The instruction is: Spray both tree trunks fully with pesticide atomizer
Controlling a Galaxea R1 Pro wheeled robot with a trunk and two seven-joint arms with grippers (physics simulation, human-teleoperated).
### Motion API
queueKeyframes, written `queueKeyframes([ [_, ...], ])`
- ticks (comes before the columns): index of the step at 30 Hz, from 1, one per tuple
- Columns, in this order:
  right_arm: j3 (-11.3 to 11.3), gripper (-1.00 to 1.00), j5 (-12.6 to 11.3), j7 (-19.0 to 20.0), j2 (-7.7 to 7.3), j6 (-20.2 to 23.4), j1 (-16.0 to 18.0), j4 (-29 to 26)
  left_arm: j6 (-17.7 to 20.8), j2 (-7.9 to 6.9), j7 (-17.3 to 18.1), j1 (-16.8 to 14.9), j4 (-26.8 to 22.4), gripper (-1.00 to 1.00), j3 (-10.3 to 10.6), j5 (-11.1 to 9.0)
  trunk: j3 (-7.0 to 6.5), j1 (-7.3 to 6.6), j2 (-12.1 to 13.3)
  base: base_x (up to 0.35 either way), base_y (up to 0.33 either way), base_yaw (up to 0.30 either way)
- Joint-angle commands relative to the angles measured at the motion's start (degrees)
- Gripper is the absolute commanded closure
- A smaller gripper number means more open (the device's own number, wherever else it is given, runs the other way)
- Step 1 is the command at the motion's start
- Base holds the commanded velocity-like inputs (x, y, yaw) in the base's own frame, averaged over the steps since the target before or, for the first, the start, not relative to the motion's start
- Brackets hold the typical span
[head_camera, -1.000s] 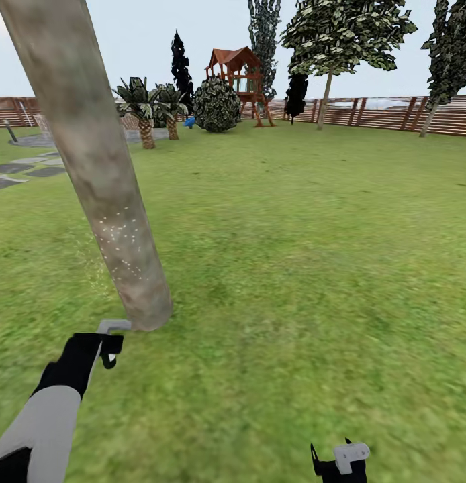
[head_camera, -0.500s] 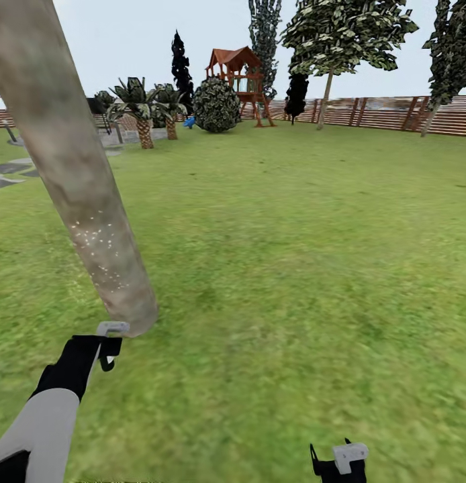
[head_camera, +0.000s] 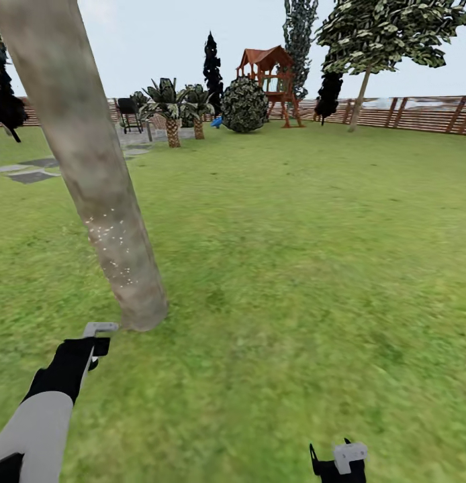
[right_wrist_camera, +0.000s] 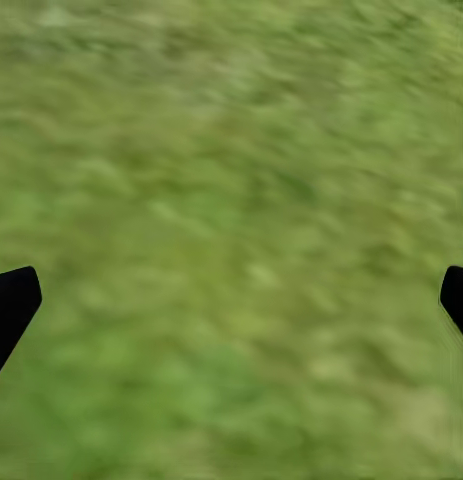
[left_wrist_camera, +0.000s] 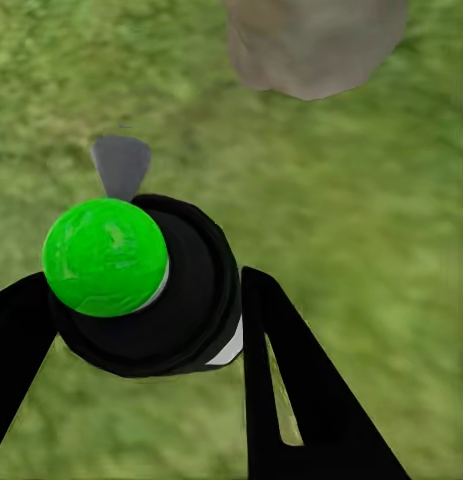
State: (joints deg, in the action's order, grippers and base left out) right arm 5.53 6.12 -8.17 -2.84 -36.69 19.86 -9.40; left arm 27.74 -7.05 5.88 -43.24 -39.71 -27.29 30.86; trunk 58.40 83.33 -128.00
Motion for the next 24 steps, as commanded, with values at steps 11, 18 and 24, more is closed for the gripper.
queueKeyframes([
  [11, 0.01, -1.00, 0.01, 0.00, -0.03, 0.00, -0.01, 0.00, -0.50, 0.20, -0.16, 0.00, 0.05, 1.00, 0.10, 0.01, 0.00, 0.00, 0.00, 0.129, -0.226, 0.055],
  [18, 0.01, -1.00, -0.01, 0.00, -0.02, 0.00, -0.01, 0.00, -0.49, 0.24, -0.16, 0.00, 0.07, 1.00, 0.12, -0.01, 0.00, 0.00, 0.00, 0.033, -0.274, 0.266],
  [24, 0.01, -1.00, -0.03, 0.00, -0.05, -0.01, 0.00, -0.01, -0.49, 0.68, -0.16, 0.08, 0.07, 1.00, 0.13, 0.00, 0.00, 0.00, 0.00, 0.133, -0.270, 0.237],
])
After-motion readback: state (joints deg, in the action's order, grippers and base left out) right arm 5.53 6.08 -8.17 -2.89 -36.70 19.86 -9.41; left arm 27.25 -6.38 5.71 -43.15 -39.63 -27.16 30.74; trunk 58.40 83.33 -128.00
